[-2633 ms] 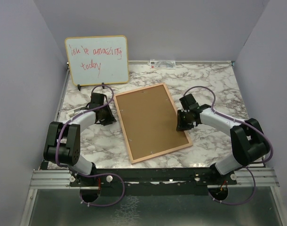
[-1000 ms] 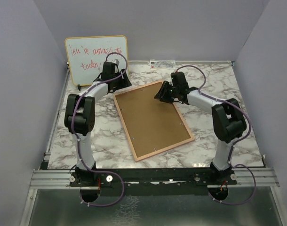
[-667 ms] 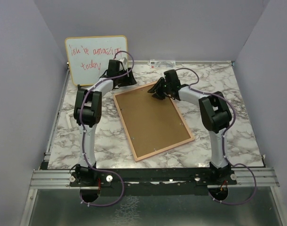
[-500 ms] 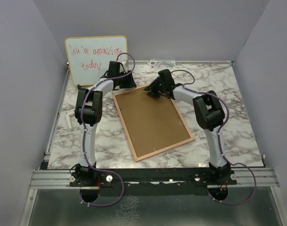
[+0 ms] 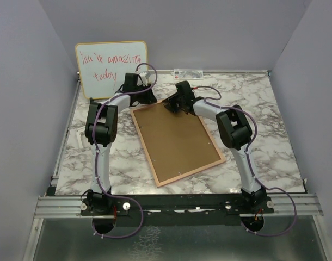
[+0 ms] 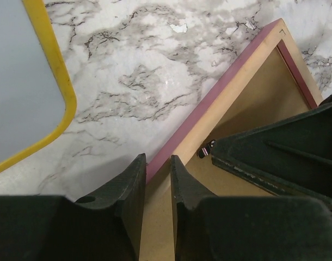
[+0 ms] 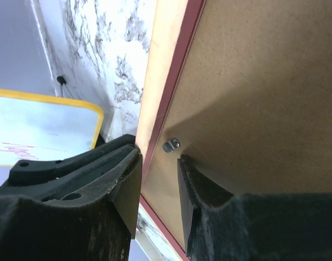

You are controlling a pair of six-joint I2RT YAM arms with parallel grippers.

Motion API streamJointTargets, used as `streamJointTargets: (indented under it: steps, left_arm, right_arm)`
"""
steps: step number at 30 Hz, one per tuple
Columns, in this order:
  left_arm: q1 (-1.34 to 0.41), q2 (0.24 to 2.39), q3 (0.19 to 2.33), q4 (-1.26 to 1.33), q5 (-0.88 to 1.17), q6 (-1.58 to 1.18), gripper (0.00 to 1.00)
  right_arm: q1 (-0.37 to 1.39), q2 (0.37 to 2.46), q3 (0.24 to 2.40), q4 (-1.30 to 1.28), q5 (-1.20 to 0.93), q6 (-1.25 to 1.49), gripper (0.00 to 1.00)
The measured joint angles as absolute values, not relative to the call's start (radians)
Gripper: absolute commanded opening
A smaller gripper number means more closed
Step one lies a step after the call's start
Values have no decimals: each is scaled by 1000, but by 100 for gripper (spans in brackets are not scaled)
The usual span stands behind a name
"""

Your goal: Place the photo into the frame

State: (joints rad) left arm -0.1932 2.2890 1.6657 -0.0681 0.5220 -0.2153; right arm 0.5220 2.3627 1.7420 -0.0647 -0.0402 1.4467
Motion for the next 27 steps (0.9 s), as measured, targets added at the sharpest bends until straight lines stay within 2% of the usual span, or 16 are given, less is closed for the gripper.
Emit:
streamJointTargets:
  steps: [18,24,27]
  left_arm:
    - [-194,2280,1640,-34,522,-208,22]
    - [-193,2279,1640,-35,522,-208,23]
    - [-191,2279,1657,-65,522,-217,25]
  right_arm:
    - [522,2408,1800,-54,-10,1488,35]
    - [523,2407,1794,-35,-12,1469,36]
    - [522,2380,1713,75,-15,1419,39]
